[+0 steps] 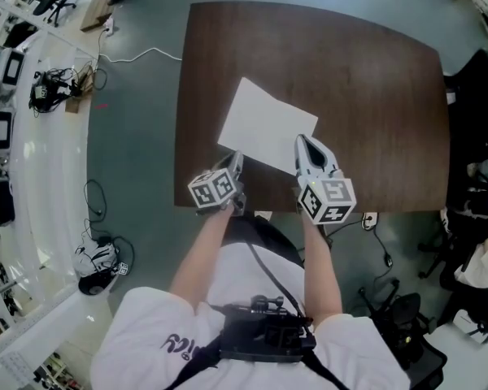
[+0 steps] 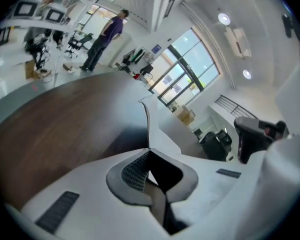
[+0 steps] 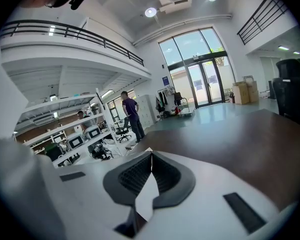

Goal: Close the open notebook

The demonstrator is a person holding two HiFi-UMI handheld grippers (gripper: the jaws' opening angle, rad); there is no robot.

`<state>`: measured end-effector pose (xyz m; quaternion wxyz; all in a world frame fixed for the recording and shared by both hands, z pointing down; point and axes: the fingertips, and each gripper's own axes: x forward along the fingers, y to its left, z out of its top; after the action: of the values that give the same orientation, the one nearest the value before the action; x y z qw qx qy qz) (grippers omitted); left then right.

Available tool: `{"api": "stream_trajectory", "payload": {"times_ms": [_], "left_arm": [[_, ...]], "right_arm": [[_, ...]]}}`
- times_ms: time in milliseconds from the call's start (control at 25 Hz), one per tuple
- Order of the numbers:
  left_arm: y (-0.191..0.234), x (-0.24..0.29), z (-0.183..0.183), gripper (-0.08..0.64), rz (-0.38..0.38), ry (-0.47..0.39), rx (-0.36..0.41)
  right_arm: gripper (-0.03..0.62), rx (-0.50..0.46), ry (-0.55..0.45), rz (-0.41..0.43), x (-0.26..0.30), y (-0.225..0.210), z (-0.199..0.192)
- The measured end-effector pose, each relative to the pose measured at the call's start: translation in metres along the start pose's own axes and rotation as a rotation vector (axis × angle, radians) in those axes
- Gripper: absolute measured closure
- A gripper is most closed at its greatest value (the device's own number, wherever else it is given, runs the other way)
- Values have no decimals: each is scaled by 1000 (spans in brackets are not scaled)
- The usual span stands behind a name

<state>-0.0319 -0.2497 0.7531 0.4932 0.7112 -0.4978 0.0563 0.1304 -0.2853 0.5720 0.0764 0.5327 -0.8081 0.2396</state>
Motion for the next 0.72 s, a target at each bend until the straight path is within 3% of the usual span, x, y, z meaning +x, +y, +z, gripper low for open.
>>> {"api": "stream_trajectory", "payload": {"times_ms": [520,720], "left_arm": [[-49,-8,-25,551,58,136,682],[-62,2,-49,552,14,246,814]], "right_arm": [[589,16,-86,-134,-72,-19,10],[589,30,-110,-183,-95,-34,13]]}}
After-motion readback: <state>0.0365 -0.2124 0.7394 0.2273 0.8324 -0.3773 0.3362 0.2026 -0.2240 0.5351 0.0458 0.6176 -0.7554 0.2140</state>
